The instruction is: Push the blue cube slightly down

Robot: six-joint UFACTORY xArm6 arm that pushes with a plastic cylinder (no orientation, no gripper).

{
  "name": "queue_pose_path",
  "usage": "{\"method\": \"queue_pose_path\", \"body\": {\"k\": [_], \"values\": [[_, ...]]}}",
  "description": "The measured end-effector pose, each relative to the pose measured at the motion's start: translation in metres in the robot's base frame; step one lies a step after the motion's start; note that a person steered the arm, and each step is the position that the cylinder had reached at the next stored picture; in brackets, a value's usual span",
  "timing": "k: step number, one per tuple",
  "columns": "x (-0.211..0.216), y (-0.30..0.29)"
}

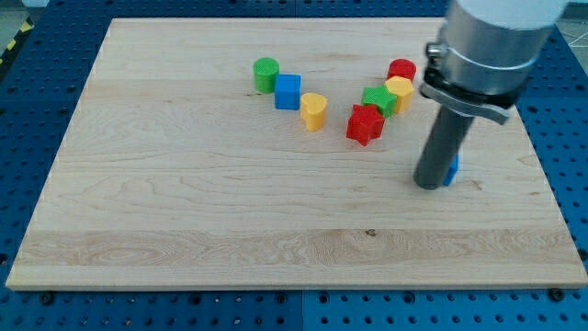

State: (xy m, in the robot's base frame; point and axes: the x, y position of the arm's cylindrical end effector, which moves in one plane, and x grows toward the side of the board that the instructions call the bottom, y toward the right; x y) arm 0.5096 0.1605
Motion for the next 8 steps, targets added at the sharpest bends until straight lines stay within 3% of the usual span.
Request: {"method": "queue_pose_path", "body": {"k": [1, 2, 3, 4, 6, 7, 8], "values": [[-0.001, -0.032], [-0.014, -0.109], [-0.049, -0.184], [-0.113, -0.240], [-0.215, -0.254], [-0.244, -0.220], [-0.227, -0.173]]}}
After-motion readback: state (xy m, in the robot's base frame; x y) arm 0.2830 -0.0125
